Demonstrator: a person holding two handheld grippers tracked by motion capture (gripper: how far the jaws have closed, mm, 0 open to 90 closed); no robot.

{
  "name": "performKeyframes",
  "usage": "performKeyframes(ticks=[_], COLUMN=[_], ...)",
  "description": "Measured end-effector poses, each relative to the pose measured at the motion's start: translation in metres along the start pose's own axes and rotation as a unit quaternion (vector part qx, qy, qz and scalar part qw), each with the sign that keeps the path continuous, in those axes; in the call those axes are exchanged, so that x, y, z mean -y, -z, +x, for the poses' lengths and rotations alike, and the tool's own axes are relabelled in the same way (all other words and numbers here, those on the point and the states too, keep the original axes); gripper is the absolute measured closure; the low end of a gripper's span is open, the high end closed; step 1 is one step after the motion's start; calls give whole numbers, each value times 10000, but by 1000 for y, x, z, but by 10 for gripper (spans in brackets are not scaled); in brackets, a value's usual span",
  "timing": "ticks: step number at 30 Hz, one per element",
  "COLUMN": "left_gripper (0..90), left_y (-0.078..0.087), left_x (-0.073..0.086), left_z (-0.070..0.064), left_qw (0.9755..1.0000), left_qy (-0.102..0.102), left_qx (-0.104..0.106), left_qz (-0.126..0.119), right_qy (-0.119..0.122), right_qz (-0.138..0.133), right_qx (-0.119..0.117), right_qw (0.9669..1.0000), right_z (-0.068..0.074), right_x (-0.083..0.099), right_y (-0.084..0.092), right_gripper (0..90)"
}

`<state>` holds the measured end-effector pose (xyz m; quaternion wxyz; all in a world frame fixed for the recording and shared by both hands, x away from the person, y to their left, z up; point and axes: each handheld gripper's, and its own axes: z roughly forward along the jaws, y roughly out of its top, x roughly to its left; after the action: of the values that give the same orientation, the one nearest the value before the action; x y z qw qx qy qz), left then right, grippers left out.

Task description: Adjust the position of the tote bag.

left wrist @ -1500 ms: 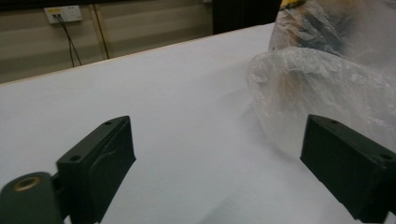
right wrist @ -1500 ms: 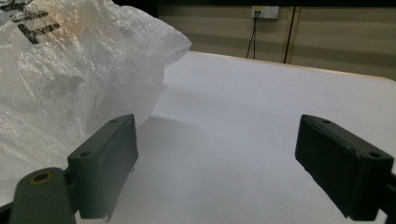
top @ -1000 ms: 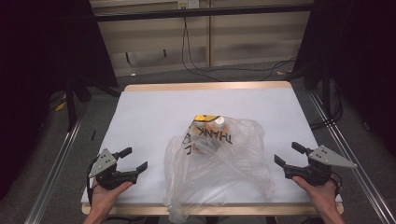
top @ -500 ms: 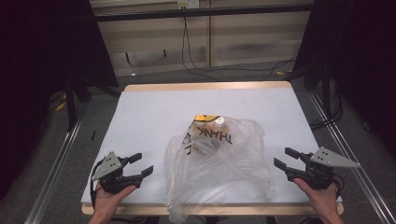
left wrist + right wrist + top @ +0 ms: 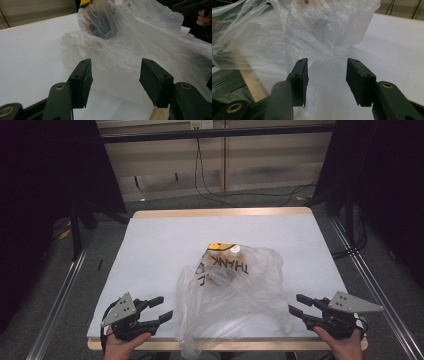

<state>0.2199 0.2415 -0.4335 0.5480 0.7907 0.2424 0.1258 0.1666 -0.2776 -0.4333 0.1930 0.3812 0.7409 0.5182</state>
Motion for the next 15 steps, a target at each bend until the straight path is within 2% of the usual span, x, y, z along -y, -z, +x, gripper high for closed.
performKeyframes(ticks=[1, 2, 3, 5, 6, 8, 9, 10, 12, 15], left_gripper=[431, 431, 430, 428, 428, 419, 419, 414, 405, 359], left_y=[0, 1, 2, 1, 2, 2, 1, 1, 3, 6], left_x=[-1, -1, -2, -3, -3, -4, -5, -5, -7, -9], left_z=[-5, -5, -12, -17, -21, -23, -23, -24, -24, -23], left_qw=[9999, 9999, 9999, 9997, 9998, 9997, 9994, 9996, 9993, 9994], left_qy=[90, 26, 38, -29, -26, -70, -24, -25, -39, 23], left_qx=[16, 150, 107, 215, 195, 239, 304, 242, 303, 234], left_qz=[-46, -60, -53, -75, -84, -72, -143, -154, -194, -249], right_qy=[1, -9, 39, 59, 31, 90, 90, 78, 111, 188], right_qz=[19, 44, 149, 197, 244, 440, 440, 477, 568, 752], right_qx=[-33, -43, -49, 6, -56, -202, -202, -273, -313, -453], right_qw=[10000, 10000, 9999, 9998, 9997, 9988, 9988, 9985, 9978, 9960], right_z=[1, 4, 7, 9, 11, 14, 14, 14, 14, 15], right_x=[1, 2, 4, 5, 7, 8, 8, 8, 8, 8], right_y=[1, 3, 4, 4, 4, 0, 0, -2, -5, -12], right_gripper=[522, 519, 491, 465, 472, 467, 467, 462, 447, 425])
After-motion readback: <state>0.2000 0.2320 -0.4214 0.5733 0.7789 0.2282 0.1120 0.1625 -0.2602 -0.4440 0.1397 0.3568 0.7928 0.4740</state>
